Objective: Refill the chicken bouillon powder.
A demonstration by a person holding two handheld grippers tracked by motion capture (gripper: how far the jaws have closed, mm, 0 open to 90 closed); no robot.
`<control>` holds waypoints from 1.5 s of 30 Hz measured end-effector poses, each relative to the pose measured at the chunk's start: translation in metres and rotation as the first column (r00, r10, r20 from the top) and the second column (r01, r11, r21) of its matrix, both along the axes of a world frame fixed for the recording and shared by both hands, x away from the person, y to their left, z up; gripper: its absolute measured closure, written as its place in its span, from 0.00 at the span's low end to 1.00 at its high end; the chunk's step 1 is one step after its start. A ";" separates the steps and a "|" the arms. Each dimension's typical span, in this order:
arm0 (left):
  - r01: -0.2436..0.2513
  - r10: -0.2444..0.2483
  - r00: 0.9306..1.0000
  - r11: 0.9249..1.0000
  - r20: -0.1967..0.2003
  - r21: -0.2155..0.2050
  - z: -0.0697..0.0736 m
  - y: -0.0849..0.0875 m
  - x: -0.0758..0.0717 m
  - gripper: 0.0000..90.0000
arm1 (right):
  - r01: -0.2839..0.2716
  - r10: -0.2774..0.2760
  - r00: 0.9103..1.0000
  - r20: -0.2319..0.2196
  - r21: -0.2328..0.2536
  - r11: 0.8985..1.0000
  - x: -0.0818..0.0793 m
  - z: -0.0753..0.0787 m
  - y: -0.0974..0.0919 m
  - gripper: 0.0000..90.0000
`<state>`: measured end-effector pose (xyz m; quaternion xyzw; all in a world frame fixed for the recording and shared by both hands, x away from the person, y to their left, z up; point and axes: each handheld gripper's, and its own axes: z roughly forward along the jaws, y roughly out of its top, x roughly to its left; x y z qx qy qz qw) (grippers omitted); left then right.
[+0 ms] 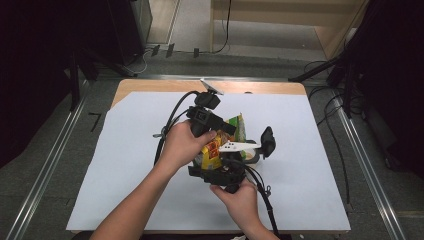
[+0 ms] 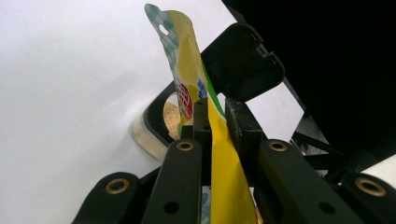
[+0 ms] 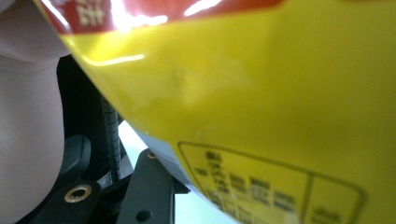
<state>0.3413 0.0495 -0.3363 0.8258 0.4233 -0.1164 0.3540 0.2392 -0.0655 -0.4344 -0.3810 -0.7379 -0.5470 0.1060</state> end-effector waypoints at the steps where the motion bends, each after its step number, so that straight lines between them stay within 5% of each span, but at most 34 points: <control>1: -0.001 0.001 1.000 1.000 0.002 0.003 0.001 -0.001 0.000 0.93 | 0.000 0.000 1.000 0.000 0.002 1.000 0.000 0.000 0.000 0.78; 18: 0.014 -0.015 0.999 1.000 0.042 0.027 0.000 -0.007 -0.001 0.94 | 0.012 -0.012 1.000 -0.003 0.003 1.000 0.001 -0.003 -0.004 0.78; 30: 0.006 -0.007 1.000 1.000 0.025 0.010 -0.004 -0.005 0.002 0.94 | 0.020 -0.019 1.000 0.006 -0.013 1.000 -0.002 -0.005 -0.004 0.79; 37: -0.004 0.004 1.000 1.000 -0.001 -0.023 -0.003 -0.006 0.002 0.92 | 0.011 -0.011 1.000 -0.009 0.031 0.999 0.000 -0.004 -0.007 0.79; 41: -0.004 0.003 1.000 0.999 -0.017 -0.052 -0.001 -0.003 0.002 0.81 | 0.015 -0.013 1.000 -0.017 0.063 0.998 0.001 -0.003 -0.009 0.78; 45: -0.002 0.001 1.000 0.999 -0.016 -0.033 0.001 -0.005 0.001 0.82 | 0.024 -0.023 1.000 -0.016 0.077 0.997 0.002 -0.002 -0.010 0.77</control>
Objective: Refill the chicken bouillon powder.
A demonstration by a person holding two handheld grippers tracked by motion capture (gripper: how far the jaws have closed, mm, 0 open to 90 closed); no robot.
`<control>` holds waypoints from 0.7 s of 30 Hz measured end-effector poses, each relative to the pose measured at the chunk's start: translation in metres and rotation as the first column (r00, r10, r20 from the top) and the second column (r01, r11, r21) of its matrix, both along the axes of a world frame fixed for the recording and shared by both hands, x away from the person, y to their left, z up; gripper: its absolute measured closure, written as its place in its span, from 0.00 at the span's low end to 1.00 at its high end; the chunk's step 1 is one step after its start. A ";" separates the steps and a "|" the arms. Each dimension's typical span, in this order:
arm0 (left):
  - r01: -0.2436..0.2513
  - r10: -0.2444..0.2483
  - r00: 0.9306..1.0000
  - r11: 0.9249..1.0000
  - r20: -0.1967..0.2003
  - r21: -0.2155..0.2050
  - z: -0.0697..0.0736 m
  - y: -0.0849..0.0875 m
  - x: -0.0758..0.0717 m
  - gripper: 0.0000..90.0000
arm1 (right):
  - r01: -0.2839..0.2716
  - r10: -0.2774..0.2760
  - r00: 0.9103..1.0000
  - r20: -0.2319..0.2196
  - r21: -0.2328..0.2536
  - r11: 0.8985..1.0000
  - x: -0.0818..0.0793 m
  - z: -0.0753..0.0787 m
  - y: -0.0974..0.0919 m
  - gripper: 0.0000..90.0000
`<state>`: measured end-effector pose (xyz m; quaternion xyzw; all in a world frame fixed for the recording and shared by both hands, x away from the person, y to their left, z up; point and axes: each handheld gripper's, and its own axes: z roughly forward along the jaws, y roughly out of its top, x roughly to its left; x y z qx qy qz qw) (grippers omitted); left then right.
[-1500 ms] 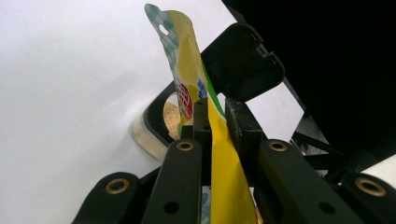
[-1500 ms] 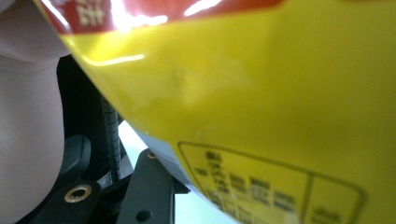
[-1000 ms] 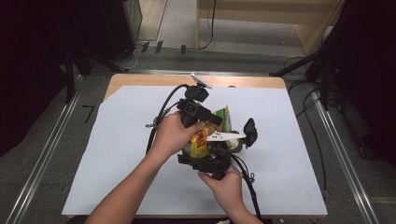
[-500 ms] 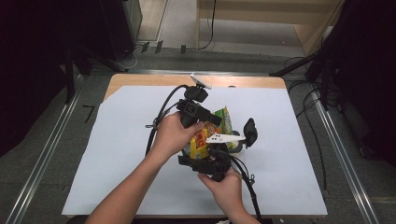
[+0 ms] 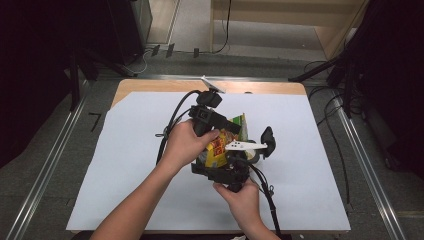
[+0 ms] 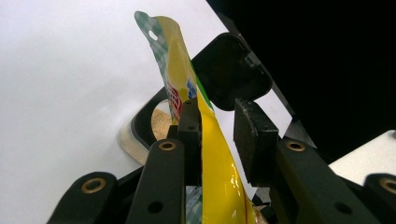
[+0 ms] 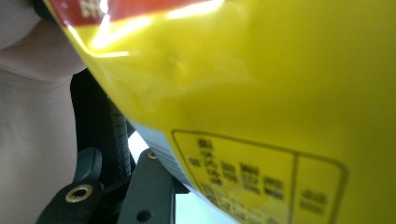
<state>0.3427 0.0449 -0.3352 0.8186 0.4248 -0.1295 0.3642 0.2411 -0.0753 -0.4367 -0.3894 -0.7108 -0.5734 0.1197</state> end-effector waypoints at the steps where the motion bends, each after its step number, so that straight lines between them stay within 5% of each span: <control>1: -0.001 0.001 1.000 1.000 0.006 0.010 0.000 -0.001 0.000 0.83 | 0.005 -0.005 1.000 -0.001 0.006 1.000 0.000 0.000 0.000 0.75; 9: 0.002 -0.004 0.999 0.999 0.039 0.053 0.005 -0.005 -0.003 0.90 | 0.017 -0.016 1.000 0.017 -0.011 1.000 -0.003 0.002 0.003 0.74; 21: -0.004 0.000 0.998 0.998 0.060 0.063 0.007 -0.005 -0.006 0.91 | 0.016 -0.015 1.000 0.023 -0.013 1.000 -0.003 0.002 0.004 0.77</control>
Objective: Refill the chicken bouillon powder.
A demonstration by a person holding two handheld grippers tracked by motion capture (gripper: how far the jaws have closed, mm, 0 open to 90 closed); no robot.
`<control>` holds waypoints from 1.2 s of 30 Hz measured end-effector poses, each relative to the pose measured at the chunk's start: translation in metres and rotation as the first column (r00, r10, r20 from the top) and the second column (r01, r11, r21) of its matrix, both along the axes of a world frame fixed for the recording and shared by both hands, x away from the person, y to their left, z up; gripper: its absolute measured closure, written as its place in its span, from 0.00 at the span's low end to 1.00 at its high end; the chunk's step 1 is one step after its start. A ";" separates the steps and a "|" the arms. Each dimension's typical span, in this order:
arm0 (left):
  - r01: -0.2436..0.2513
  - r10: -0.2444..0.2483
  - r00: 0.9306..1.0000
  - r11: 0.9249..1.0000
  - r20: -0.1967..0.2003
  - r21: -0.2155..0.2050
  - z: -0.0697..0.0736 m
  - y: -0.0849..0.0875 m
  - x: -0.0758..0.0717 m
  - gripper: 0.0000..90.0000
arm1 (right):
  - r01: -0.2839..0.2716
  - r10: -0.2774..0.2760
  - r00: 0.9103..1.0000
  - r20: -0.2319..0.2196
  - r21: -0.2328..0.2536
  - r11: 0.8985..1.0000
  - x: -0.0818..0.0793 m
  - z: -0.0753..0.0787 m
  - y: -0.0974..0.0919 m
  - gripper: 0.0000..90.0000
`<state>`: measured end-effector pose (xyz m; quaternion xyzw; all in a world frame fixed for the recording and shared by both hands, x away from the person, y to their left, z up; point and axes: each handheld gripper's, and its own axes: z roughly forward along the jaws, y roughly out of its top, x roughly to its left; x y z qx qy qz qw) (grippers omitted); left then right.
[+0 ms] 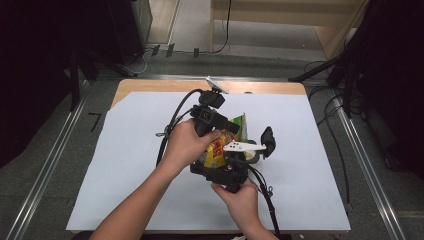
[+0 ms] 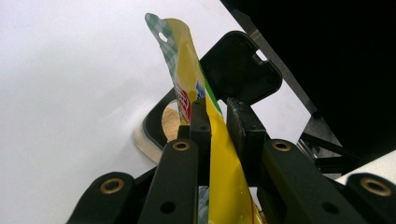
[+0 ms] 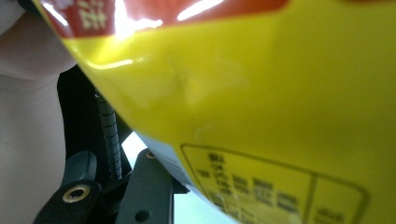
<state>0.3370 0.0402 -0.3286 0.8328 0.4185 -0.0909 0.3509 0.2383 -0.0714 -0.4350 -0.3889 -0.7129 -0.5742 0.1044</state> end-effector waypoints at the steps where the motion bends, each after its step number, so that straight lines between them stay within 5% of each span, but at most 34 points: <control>1: 0.000 0.000 1.000 1.000 0.001 0.001 0.000 0.000 0.000 0.91 | 0.000 0.000 1.000 0.000 -0.001 1.000 0.000 0.000 0.000 0.77; 14: 0.000 0.001 1.000 0.999 0.017 -0.038 -0.002 0.003 0.000 0.91 | 0.007 -0.006 1.000 0.028 -0.043 0.999 0.001 0.001 0.000 0.77; 36: 0.010 -0.010 1.000 0.999 0.014 -0.034 -0.005 0.000 0.002 0.91 | 0.016 -0.014 0.999 0.028 -0.057 0.998 0.000 -0.002 -0.002 0.75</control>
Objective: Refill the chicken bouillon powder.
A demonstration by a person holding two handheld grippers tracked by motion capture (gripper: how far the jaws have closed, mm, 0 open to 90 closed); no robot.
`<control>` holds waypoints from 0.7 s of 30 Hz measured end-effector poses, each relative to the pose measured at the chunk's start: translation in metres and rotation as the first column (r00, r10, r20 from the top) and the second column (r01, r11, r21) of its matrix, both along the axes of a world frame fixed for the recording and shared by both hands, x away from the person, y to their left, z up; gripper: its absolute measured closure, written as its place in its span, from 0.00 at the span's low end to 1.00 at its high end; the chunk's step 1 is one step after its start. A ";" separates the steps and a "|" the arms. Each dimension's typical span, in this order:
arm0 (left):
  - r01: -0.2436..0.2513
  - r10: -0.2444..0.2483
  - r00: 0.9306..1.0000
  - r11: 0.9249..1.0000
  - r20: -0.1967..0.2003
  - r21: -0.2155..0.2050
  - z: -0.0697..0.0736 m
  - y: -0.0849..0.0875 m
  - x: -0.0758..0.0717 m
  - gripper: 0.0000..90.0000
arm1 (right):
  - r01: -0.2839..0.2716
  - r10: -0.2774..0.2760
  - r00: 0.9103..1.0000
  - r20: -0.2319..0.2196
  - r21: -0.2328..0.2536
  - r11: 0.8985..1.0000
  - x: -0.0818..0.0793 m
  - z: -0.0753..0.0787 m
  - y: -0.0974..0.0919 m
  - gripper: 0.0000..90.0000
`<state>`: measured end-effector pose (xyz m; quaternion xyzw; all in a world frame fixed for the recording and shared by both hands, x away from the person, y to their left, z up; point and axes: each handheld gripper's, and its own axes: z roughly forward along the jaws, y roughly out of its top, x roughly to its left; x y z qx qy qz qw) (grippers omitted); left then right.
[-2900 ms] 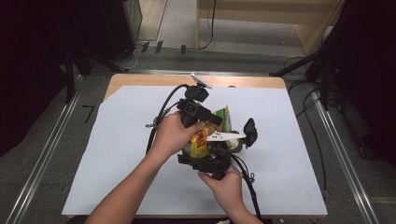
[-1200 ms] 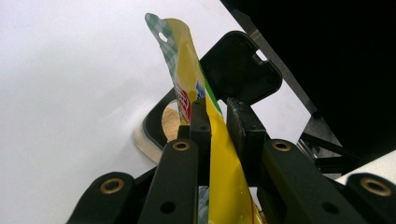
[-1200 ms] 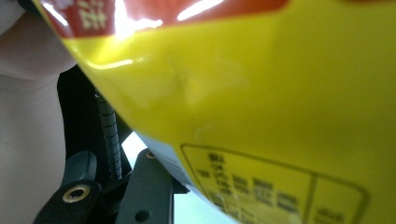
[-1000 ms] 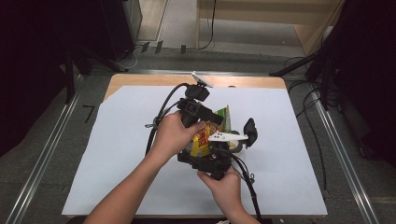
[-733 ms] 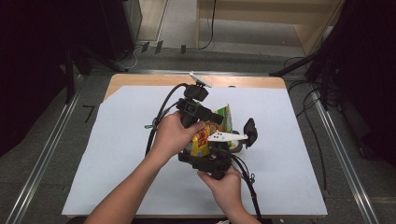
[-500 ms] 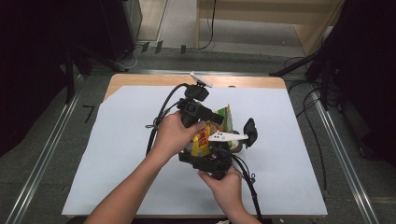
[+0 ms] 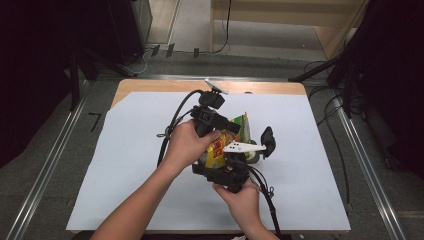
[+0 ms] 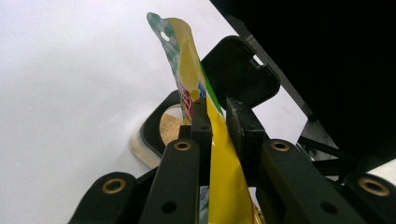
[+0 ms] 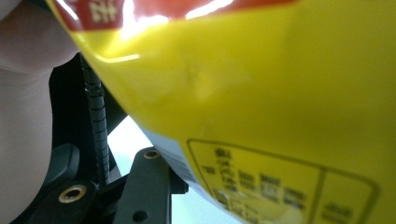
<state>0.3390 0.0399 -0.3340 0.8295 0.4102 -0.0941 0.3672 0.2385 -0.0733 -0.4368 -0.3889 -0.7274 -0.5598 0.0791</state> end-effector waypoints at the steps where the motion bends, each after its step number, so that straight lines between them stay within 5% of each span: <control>1: 0.003 -0.003 1.000 1.000 0.000 0.001 0.000 0.000 0.000 0.91 | 0.001 -0.001 1.000 -0.001 0.000 1.000 0.000 0.000 0.000 0.75; 12: 0.006 -0.006 1.000 1.000 0.029 0.013 0.001 0.002 -0.002 0.94 | -0.006 0.006 1.000 -0.005 -0.005 1.000 -0.002 -0.002 0.000 0.79; 21: 0.005 -0.005 1.000 1.000 -0.024 0.008 -0.003 0.001 0.003 0.94 | -0.016 0.016 0.999 -0.036 0.014 1.000 -0.001 -0.004 -0.001 0.78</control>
